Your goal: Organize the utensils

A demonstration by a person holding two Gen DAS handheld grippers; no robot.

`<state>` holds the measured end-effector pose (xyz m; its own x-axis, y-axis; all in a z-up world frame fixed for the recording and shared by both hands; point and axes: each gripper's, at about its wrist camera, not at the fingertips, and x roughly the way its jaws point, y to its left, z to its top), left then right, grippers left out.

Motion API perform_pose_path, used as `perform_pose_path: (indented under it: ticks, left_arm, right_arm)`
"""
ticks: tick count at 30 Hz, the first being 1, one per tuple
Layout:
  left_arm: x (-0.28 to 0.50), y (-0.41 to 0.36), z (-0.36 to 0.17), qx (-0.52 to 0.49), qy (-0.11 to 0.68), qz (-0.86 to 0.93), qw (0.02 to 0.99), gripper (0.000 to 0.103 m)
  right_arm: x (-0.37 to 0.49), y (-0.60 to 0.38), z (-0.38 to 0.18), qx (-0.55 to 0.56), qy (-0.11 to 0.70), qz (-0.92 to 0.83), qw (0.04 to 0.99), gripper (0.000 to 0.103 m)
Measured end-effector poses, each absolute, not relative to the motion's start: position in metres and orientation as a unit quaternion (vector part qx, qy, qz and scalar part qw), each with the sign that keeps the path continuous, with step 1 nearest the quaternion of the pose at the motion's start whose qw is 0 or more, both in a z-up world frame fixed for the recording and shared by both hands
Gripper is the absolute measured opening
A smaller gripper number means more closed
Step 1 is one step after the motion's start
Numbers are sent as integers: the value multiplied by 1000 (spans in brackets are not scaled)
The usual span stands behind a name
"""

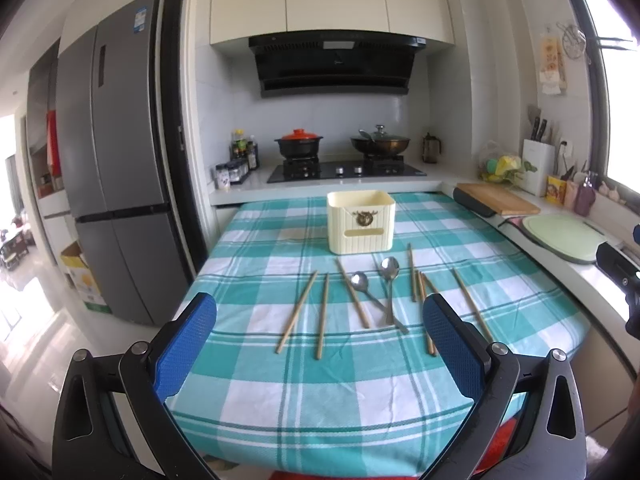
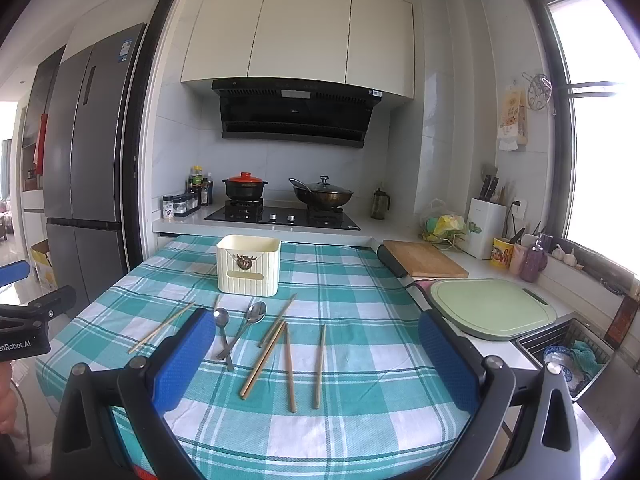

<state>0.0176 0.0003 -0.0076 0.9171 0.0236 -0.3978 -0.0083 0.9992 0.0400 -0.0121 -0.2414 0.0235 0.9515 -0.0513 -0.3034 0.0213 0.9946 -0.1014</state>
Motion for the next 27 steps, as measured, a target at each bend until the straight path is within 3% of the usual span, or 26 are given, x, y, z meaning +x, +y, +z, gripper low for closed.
perform_pose_path:
  ticks: [27]
  left_arm:
    - [23,-2,-10,17,211,2,977,103]
  right_arm:
    - [-6,-244,20,-49,161,-19,986,103]
